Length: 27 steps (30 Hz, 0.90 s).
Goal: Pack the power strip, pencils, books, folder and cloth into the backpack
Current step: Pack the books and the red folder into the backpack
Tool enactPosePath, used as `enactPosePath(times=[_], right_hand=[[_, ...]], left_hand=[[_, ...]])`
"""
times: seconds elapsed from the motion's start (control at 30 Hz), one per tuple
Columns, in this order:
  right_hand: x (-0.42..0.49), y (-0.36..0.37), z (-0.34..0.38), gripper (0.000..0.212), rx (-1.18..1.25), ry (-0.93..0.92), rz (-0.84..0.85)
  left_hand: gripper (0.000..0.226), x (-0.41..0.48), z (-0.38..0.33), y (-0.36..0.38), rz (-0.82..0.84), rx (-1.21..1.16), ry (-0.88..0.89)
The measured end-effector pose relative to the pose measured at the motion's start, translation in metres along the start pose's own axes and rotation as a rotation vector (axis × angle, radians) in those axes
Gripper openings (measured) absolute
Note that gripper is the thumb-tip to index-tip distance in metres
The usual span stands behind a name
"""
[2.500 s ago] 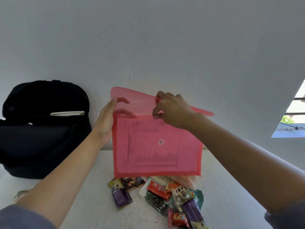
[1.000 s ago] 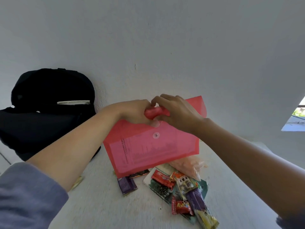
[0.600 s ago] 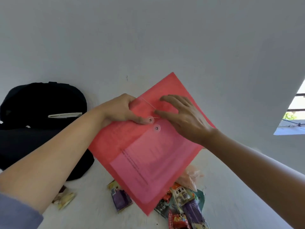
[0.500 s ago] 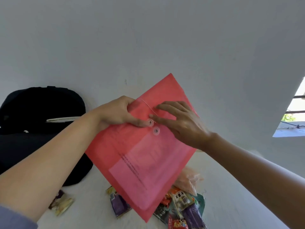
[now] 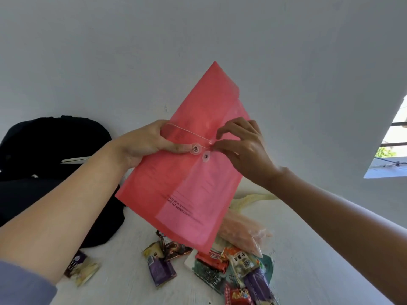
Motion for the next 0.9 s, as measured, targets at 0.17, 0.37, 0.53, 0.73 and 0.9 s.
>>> enactPosePath(times=[0.17,0.37,0.53,0.73,0.9], right_hand=[[-0.002,0.004,0.004,0.008,-0.057,0.056,0.188],[-0.017,0.006,0.001,0.023,-0.173,0.214,0.287],[-0.029,0.021,-0.006,0.032,-0.209,0.568,0.641],[-0.04,0.031,-0.015,0.02,0.075,0.862,0.695],[-0.021,0.042,0.0,0.033,0.26,0.873,0.53]], left_hand=[[0.037,0.003,-0.001,0.008,0.009,-0.021,0.0],[0.044,0.004,0.007,0.0,-0.097,-0.101,-0.065],[0.041,0.007,0.008,-0.006,-0.202,-0.141,-0.05],[0.041,0.009,0.012,-0.015,-0.237,-0.038,-0.043],[0.039,0.016,0.016,-0.002,-0.262,0.139,-0.005]])
Point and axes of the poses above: each hand's wrist, its own x-axis towards the middle knuckle, its own y-axis out of the palm, z = x × y, the point moved 4 cm from there along x, towards the middle knuckle, and after that the axes turned 14 degrees about x, right-handed, at the moved point
